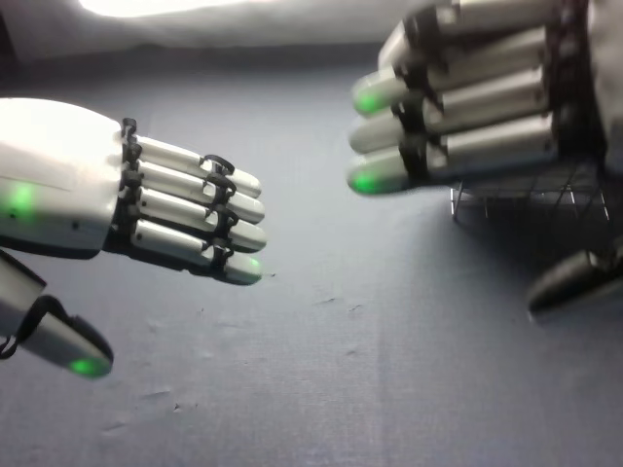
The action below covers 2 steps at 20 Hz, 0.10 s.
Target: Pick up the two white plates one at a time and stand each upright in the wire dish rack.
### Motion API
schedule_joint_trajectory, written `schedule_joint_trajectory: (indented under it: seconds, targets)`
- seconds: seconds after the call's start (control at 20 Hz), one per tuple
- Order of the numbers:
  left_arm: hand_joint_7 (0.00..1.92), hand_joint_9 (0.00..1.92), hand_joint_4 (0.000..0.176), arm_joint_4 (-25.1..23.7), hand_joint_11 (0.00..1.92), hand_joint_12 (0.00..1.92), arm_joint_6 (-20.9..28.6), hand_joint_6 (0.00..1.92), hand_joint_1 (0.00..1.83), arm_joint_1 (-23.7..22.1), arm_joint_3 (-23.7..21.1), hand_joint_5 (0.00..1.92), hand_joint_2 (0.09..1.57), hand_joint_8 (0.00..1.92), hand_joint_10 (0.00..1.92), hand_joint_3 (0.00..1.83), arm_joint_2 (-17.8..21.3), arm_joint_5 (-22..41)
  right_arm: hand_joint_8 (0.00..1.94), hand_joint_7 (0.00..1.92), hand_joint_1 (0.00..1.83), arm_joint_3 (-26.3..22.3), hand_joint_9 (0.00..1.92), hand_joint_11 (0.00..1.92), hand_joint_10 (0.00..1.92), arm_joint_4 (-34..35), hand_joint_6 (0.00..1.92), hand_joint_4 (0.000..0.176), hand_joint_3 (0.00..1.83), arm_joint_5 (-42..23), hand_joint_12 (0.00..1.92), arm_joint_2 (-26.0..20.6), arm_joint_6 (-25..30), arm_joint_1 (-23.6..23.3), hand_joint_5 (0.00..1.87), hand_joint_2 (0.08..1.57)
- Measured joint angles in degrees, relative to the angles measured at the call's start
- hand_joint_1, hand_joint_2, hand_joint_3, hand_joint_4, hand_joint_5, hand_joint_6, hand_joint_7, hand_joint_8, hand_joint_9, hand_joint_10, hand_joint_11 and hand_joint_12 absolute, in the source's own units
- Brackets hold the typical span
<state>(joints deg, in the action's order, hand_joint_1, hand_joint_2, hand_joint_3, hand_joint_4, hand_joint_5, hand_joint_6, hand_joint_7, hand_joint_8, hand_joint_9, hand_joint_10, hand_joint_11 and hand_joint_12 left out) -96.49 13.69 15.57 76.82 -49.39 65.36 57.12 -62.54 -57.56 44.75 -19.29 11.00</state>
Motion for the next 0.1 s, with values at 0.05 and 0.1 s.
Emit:
schedule_joint_trajectory:
  seconds: [0.05,0.1]
  targets:
    - [0.31,0.26,0.000,0.1,0.16,0.15,0.0,0.00,0.00,-0.3,-0.1,0.29,1.28,0.01,0.01,0.00,0.3,-0.1,0.03,0.73,0.49,0.0,0.68,0.15,0.06,1.5,0.03,0.000,0.00,-1.0,1.17,-0.1,-0.3,0.1,0.62,1.08]
    - [0.53,0.49,0.000,0.2,0.19,0.50,0.0,0.02,0.00,-0.3,-0.1,0.45,1.29,0.02,0.01,0.00,0.6,0.0,0.04,0.89,0.52,0.1,0.82,0.21,0.11,1.0,0.04,0.000,0.00,-1.0,1.23,-0.1,-0.5,0.1,0.77,1.09]
